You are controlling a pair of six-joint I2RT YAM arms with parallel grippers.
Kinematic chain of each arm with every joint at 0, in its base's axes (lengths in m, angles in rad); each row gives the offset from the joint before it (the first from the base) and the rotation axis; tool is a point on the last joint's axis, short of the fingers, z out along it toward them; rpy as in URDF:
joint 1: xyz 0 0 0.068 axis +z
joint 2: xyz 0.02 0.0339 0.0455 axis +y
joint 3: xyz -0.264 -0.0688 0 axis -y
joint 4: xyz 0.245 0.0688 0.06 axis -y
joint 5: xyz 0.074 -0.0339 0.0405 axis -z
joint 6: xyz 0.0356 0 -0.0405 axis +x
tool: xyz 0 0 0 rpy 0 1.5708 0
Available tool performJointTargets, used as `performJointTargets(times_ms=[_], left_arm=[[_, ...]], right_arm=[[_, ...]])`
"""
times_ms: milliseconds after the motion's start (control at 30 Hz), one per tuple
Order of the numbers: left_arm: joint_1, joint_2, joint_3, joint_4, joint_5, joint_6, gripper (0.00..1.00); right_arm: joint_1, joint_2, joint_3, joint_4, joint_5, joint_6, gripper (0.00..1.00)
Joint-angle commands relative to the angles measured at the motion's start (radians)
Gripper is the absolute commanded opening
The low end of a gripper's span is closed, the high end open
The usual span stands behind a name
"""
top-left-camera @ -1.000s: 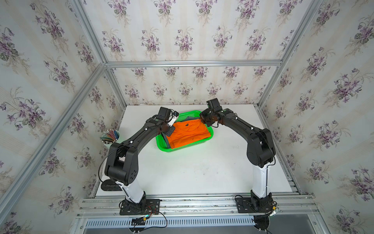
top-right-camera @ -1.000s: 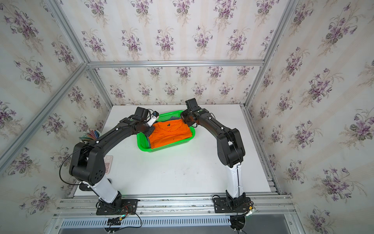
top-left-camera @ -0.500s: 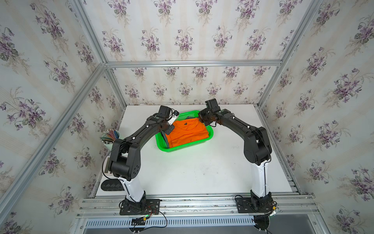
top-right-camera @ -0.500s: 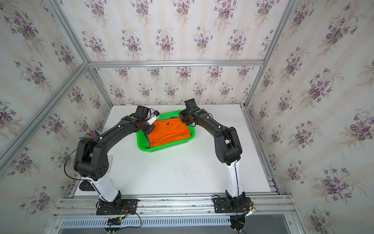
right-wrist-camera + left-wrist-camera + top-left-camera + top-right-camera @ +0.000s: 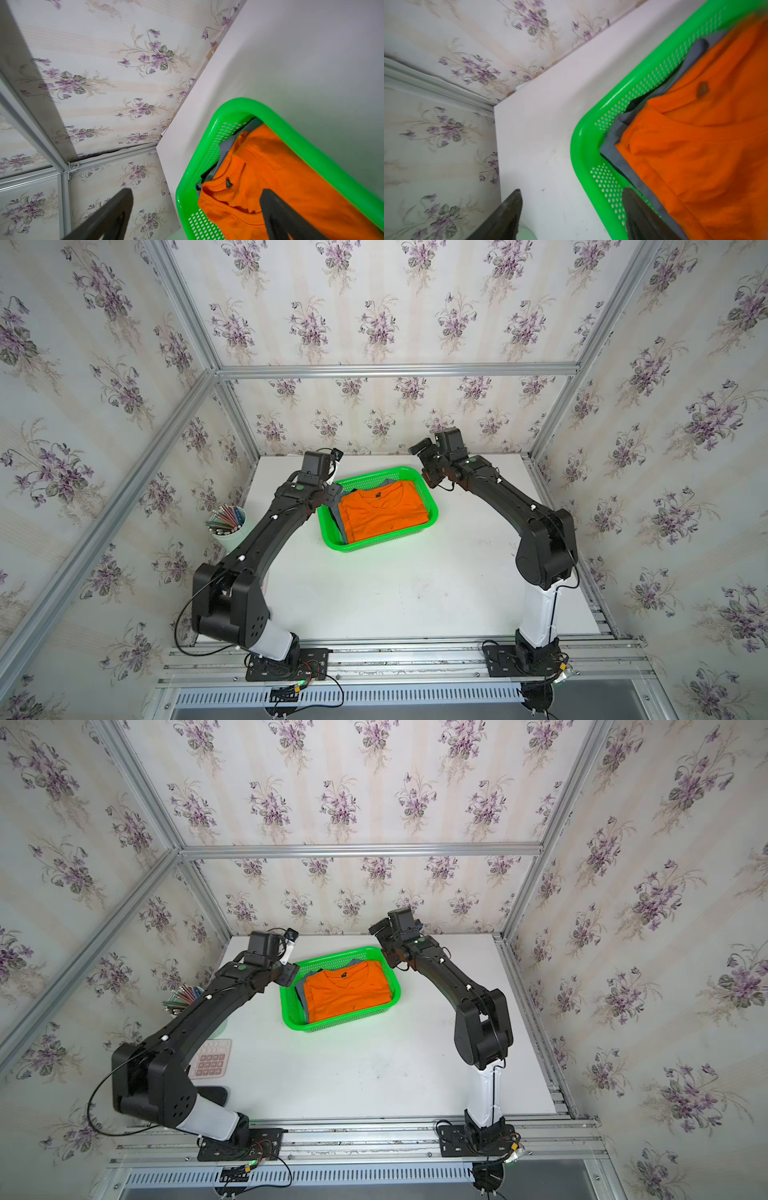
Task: Put the folded t-shirts into the basket
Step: Place the T-shirt in the bin, then reset both arms
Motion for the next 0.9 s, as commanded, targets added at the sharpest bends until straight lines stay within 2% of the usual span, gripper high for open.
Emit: performJointTargets(times_ms=[0,67,167,200,267,333,467,533,667,733,800,867], left_arm=[[0.003,-0.119,-0.029,0.009,-0.022,-0.074,0.78],[0.003,-0.195,-0.048,-0.025,-0.024,-0.114,0.8],[0.006,-0.292,-0.076,-0.118,-0.039,-0.213,0.83],[0.008,-0.324,-0.088,-0.152,-0.04,-0.26,0.83],[0.01,-0.388,-0.13,-0.193,0.02,-0.318,0.83],[0.012,-0.45,-0.188,-0.207,0.087,-0.368,0.83],[0.014,-0.542,-0.303,-0.207,0.134,-0.456,0.83],[0.014,-0.573,-0.358,-0.175,0.167,-0.492,1.0],[0.015,-0.616,-0.466,-0.052,0.259,-0.526,0.99],[0.015,-0.618,-0.5,0.007,0.253,-0.54,0.99],[0.018,-0.609,-0.532,0.073,0.195,-0.556,0.99],[0.018,-0.599,-0.558,0.13,0.1,-0.596,0.99]], right_arm=[[-0.006,-0.088,-0.049,0.031,0.046,-0.208,0.96],[-0.006,-0.168,-0.107,0.077,0.076,-0.338,0.92],[-0.006,-0.303,-0.203,0.117,0.173,-0.455,0.9],[-0.005,-0.353,-0.252,0.147,0.196,-0.493,0.91],[-0.004,-0.467,-0.368,0.224,0.248,-0.562,0.99],[-0.005,-0.594,-0.506,0.317,0.294,-0.648,1.0],[-0.005,-0.839,-0.796,0.481,0.443,-0.818,1.0],[-0.006,-0.95,-0.941,0.546,0.511,-0.917,1.0],[-0.005,-1.162,-1.256,0.761,0.597,-1.112,1.0],[-0.006,-1.242,-1.397,0.864,0.567,-1.205,1.0],[-0.005,-1.289,-1.527,0.973,0.554,-1.264,1.0],[-0.014,-1.29,-1.605,1.043,0.602,-1.246,1.0]])
